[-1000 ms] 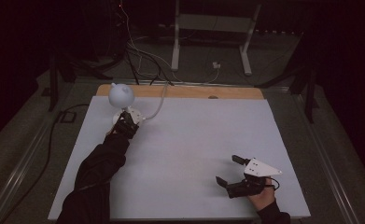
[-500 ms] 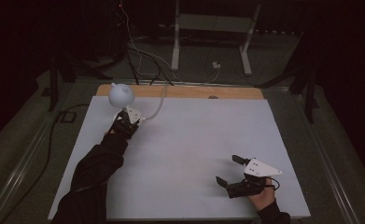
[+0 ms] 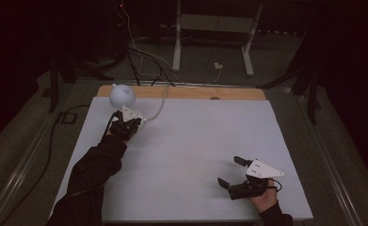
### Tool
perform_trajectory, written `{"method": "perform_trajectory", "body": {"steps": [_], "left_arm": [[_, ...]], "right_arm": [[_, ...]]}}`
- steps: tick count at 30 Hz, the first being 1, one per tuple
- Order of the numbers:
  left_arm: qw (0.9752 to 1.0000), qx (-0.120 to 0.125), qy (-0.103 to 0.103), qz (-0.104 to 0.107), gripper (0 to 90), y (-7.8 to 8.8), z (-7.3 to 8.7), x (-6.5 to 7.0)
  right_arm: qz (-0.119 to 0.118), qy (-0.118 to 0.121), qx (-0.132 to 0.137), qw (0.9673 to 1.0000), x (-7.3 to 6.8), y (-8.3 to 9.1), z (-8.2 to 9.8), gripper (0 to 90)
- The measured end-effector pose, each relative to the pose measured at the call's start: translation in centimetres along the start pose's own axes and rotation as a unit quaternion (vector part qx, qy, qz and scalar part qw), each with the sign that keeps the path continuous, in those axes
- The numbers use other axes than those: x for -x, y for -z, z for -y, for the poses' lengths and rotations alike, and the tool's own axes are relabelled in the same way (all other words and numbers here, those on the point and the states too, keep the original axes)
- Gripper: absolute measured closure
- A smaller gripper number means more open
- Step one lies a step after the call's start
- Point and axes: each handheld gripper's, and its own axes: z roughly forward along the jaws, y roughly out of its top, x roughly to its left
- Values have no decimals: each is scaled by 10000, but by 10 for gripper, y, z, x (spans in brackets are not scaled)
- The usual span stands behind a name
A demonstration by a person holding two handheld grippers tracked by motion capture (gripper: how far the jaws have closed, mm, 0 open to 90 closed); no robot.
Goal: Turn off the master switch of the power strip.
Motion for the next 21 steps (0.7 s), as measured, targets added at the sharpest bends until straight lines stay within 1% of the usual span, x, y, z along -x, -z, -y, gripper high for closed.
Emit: {"method": "perform_trajectory", "body": {"steps": [2, 3, 4, 5, 6, 7, 9, 10, 12, 14, 16, 17, 19, 21], "left_arm": [[9998, 23, 150, 95, 900, 5, -3, -1], [9996, 28, 216, 184, 900, 8, -4, -2], [9995, 35, 238, 222, 859, 11, -6, -1], [9995, 33, 226, 235, 792, 13, -7, 0], [9993, 16, 214, 306, 764, 16, -8, 0], [9990, 15, 215, 390, 765, 18, -9, 1], [9989, 5, 171, 429, 764, 23, -11, 3], [9986, -2, 208, 493, 720, 25, -11, 3], [9981, 28, 226, 571, 667, 30, -12, 4], [9972, 40, 305, 679, 608, 35, -13, 5], [9970, 46, 312, 702, 563, 39, -13, 5], [9965, 69, 329, 763, 517, 42, -14, 4], [9963, 58, 325, 798, 453, 46, -14, 5], [9958, 53, 362, 840, 366, 51, -15, 4]], "right_arm": [[2, 0, 2, 10000, 0, 0, 0, 0], [2, 3, 2, 10000, 0, 0, 0, 0], [5, 4, 1, 10000, 0, 0, 0, 0], [3, -2, 5, 10000, 0, 0, 0, 0], [1, -4, 8, 10000, 0, 0, 0, 0], [5, -2, 8, 10000, 0, 0, 0, 0], [3, -4, 13, 10000, 0, 0, 0, 0], [3, -5, 8, 10000, 0, 0, 0, 0], [3, -7, 4, 10000, 0, 0, 0, 0], [8, -10, 7, 10000, 0, 0, 0, 0], [10, -12, 10, 10000, 0, 0, 0, 0], [11, -12, 10, 10000, 0, 0, 0, 0], [10, -11, 5, 10000, 0, 0, 0, 0], [6, -16, -3, 10000, 0, 0, 0, 0]]}}
